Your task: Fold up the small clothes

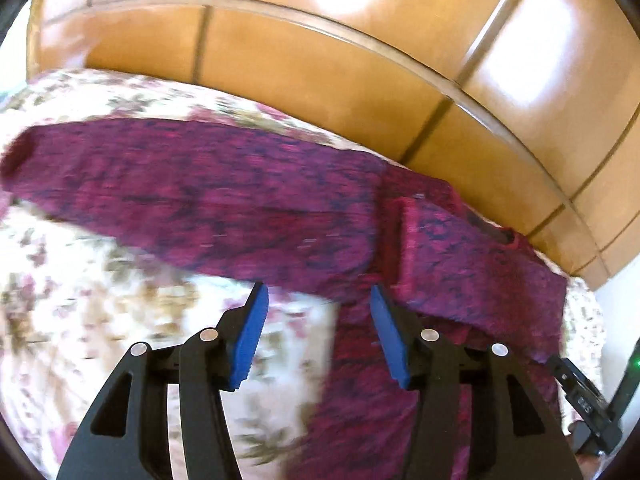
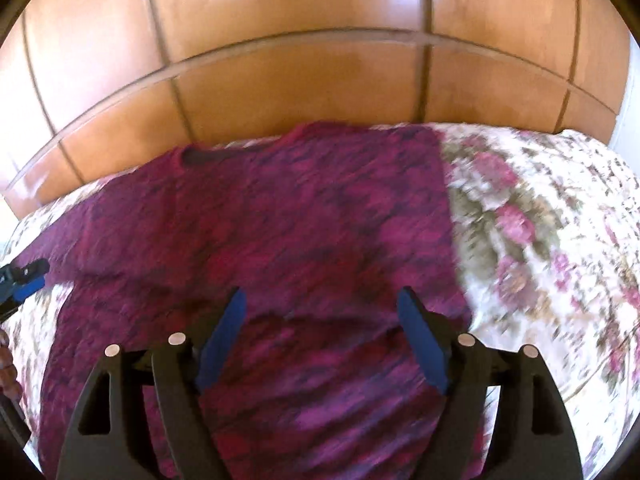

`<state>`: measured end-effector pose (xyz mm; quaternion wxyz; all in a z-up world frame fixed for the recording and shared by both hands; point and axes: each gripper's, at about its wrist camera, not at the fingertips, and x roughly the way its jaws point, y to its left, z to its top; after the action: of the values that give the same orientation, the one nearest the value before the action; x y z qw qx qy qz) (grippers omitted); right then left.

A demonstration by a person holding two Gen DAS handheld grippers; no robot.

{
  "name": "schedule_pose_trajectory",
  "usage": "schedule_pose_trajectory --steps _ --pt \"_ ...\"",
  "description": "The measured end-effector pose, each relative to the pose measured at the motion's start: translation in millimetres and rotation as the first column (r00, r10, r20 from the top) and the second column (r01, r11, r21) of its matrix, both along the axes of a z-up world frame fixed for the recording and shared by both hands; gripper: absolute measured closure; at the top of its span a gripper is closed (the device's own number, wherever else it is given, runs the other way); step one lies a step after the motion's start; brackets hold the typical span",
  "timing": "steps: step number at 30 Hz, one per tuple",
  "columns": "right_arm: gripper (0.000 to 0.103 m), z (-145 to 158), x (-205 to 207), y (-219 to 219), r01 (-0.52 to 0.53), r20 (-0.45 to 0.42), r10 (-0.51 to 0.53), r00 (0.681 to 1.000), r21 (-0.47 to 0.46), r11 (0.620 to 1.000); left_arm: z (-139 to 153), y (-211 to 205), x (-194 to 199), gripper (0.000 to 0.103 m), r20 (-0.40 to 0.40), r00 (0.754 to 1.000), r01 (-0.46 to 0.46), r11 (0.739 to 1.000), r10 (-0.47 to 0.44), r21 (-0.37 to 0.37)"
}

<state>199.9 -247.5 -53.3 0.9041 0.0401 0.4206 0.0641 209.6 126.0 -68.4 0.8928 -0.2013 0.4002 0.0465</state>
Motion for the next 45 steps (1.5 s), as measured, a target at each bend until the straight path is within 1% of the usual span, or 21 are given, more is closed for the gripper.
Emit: schedule_pose_trajectory --steps 1,3,7,9,10,14,17,18,20,22,23,28,31,35,38,39,40,42,43,44,45 --pt "0.024 -2.1 -4.0 6.9 -0.016 -0.008 0.016 1.0 -0.002 1.0 -1.0 8.1 -6.8 0.045 -0.006 1.0 -0.018 1.0 0.019 0.013" --pt "0.022 -8.2 -14.0 22.4 -0.052 -0.018 0.052 0.998 -0.024 0.998 -3.7 24.4 -17.7 0.045 -0.013 0.999 -0.045 0.999 0.045 -0.005" --pt "0.017 -19.4 -31.9 47.0 -0.104 -0.024 0.102 0.994 -0.082 0.991 -11.4 73.0 -43.3 0.045 -0.031 0.991 -0.135 0.987 0.132 -0.093" --pt "0.016 -24.9 -37.6 54.8 -0.107 -0.013 0.106 0.994 -0.13 0.986 -12.7 101.0 -60.0 0.045 -0.024 0.981 -0.194 0.969 0.193 -0.155" --pt "0.015 -26.1 -38.9 56.6 -0.102 -0.01 0.102 0.995 -0.14 0.985 -12.6 108.7 -65.4 0.045 -0.02 0.977 -0.211 0.963 0.211 -0.168" --pt "0.005 -32.6 -37.6 54.3 -0.064 -0.038 0.06 0.997 -0.119 0.991 -12.6 144.5 -85.6 0.045 -0.008 0.958 -0.283 0.935 0.288 -0.216" --pt "0.002 -35.4 -35.5 47.5 -0.053 -0.048 0.049 0.998 -0.084 0.995 -19.5 175.1 -97.1 0.047 -0.019 0.931 -0.351 0.884 0.364 -0.309" --pt "0.002 -36.0 -34.9 45.7 -0.053 -0.048 0.05 0.998 -0.077 0.996 -21.5 185.7 -99.9 0.05 -0.018 0.923 -0.369 0.869 0.385 -0.33" --pt "0.002 -37.5 -35.1 45.1 -0.054 -0.052 0.05 0.997 -0.071 0.996 -24.5 203.9 -100.0 0.063 -0.022 0.912 -0.391 0.851 0.41 -0.35" --pt "0.002 -38.4 -33.7 41.4 -0.054 -0.063 0.05 0.997 -0.06 0.997 -27.3 220.9 -100.1 0.066 -0.035 0.897 -0.42 0.828 0.44 -0.373" --pt "0.002 -38.7 -33.0 41.0 -0.054 -0.065 0.05 0.997 -0.059 0.997 -29.0 233.7 -100.9 0.069 -0.038 0.884 -0.44 0.803 0.465 -0.402" --pt "0.002 -38.4 -29.4 42.6 -0.053 -0.047 0.049 0.998 -0.081 0.995 -31.9 276.3 -97.9 0.072 -0.066 0.832 -0.514 0.723 0.55 -0.461" --pt "0.002 -39.6 -30.6 43.2 -0.051 -0.04 0.048 0.998 -0.082 0.995 -32.8 289.1 -88.8 0.072 -0.078 0.815 -0.541 0.706 0.575 -0.457" --pt "0.002 -40.0 -34.9 44.2 -0.049 -0.034 0.046 0.998 -0.083 0.995 -40.3 305.0 -81.3 0.072 -0.115 0.776 -0.597 0.665 0.62 -0.449" --pt "0.002 -39.6 -36.9 44.6 -0.047 -0.028 0.045 0.999 -0.086 0.995 -47.9 315.6 -76.5 0.072 -0.103 0.764 -0.601 0.644 0.637 -0.473" --pt "0.002 -39.8 -37.1 44.8 -0.047 -0.026 0.044 0.999 -0.088 0.995 -50.3 318.0 -74.3 0.072 -0.105 0.756 -0.607 0.631 0.647 -0.483" --pt "0.002 -39.7 -37.0 44.6 -0.046 -0.025 0.044 0.999 -0.088 0.995 -51.1 319.2 -73.1 0.072 -0.101 0.756 -0.604 0.629 0.647 -0.49" --pt "0.002 -39.8 -37.3 44.6 -0.046 -0.023 0.044 0.999 -0.09 0.995 -50.6 319.4 -65.3 0.073 -0.095 0.772 -0.587 0.649 0.628 -0.485" --pt "0.002 -39.9 -37.4 44.7 -0.046 -0.022 0.044 0.999 -0.092 0.995 -49.1 318.2 -60.5 0.083 -0.088 0.787 -0.571 0.667 0.611 -0.479" --pt "0.002 -40.0 -37.7 45.1 -0.046 -0.021 0.044 0.999 -0.093 0.995 -44.1 314.3 -55.0 0.089 -0.065 0.808 -0.546 0.702 0.586 -0.457" --pt "0.002 -40.3 -37.3 44.9 -0.047 -0.02 0.045 0.999 -0.093 0.995 -38.6 310.1 -53.1 0.089 -0.044 0.818 -0.535 0.729 0.574 -0.428"
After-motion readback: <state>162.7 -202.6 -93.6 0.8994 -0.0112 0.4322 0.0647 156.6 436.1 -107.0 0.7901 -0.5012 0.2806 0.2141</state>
